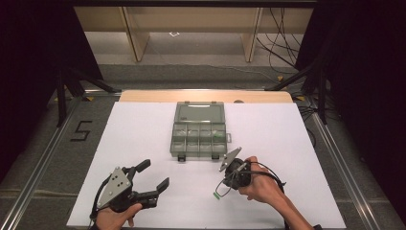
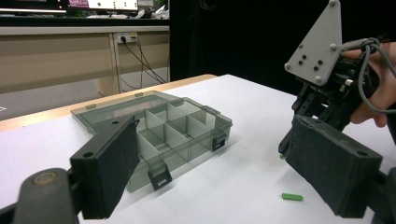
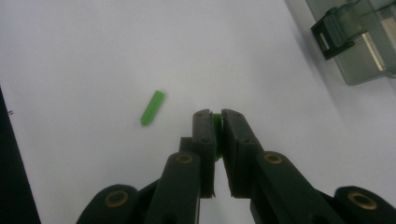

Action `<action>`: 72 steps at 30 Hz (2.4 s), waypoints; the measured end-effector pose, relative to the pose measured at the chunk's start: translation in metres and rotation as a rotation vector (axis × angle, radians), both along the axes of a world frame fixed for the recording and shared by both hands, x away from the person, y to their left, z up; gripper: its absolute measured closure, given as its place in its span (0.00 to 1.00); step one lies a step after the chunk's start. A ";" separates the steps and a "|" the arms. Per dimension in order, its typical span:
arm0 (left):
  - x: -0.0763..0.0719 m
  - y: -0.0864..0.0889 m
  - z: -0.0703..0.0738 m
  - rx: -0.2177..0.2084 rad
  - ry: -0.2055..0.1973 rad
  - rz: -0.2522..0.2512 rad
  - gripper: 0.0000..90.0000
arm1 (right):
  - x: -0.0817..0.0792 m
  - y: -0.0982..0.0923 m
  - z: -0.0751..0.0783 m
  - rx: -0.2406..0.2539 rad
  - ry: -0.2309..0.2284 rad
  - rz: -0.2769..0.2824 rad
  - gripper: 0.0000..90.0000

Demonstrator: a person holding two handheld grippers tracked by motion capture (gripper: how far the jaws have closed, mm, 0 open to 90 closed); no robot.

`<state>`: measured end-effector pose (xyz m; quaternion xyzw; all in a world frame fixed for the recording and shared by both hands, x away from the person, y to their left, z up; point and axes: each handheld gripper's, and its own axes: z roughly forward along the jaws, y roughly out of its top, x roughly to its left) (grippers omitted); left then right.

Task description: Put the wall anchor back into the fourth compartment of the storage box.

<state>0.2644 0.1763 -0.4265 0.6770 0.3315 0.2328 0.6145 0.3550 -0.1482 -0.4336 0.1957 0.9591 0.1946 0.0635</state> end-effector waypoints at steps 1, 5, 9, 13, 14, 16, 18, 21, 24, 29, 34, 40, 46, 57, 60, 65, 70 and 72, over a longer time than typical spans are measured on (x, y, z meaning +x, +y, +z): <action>0.000 0.000 0.000 0.000 0.000 0.000 0.18 | 0.002 0.000 0.001 0.000 -0.004 -0.002 0.93; 0.000 0.000 0.000 0.000 0.001 0.001 0.18 | 0.007 -0.001 0.005 0.009 -0.020 -0.010 0.93; 0.000 0.000 0.000 0.001 0.002 0.002 0.18 | 0.013 -0.001 0.008 0.015 -0.030 -0.020 0.93; 0.000 0.000 0.000 0.001 0.002 0.002 0.18 | 0.020 0.000 0.012 0.024 -0.044 -0.030 0.93; 0.000 0.000 0.000 0.001 0.002 0.002 0.18 | 0.022 0.000 0.013 0.029 -0.040 -0.037 0.93; 0.000 0.000 0.000 0.002 0.002 0.001 0.18 | 0.027 0.000 0.015 0.037 -0.052 -0.038 0.93; 0.000 0.000 0.000 0.001 0.002 0.001 0.18 | 0.031 0.001 0.018 0.040 -0.056 -0.047 0.93; 0.000 0.000 0.000 0.000 0.001 0.000 0.18 | 0.037 0.003 0.020 0.050 -0.056 -0.055 0.93; 0.000 0.000 0.000 -0.003 0.002 0.000 0.18 | 0.043 0.004 0.020 0.054 -0.062 -0.062 0.93; 0.000 0.000 0.000 0.000 0.000 0.000 0.18 | 0.051 0.005 0.021 0.061 -0.067 -0.077 0.93; 0.000 0.000 -0.001 0.000 0.002 0.001 0.18 | 0.056 0.003 0.022 0.066 -0.073 -0.087 0.93; 0.001 0.000 -0.001 0.001 0.005 0.003 0.18 | 0.065 0.000 0.026 0.081 -0.075 -0.106 0.93; 0.001 0.001 -0.001 0.000 0.006 0.002 0.18 | 0.077 -0.001 0.029 0.092 -0.083 -0.136 0.93; 0.001 0.000 -0.001 -0.001 0.005 0.001 0.18 | 0.097 -0.001 0.032 0.098 -0.087 -0.178 0.93; 0.001 0.000 -0.001 -0.001 0.005 0.001 0.18 | 0.102 0.000 0.035 0.099 -0.094 -0.180 0.93; 0.001 0.001 -0.001 0.000 0.004 0.001 0.18 | 0.111 0.002 0.037 0.103 -0.107 -0.203 0.94; 0.001 0.001 -0.001 0.001 0.003 -0.001 0.18 | 0.119 0.003 0.034 0.106 -0.104 -0.228 0.94; 0.001 0.001 -0.001 0.000 0.003 -0.001 0.18 | 0.122 0.003 0.033 0.111 -0.103 -0.238 0.94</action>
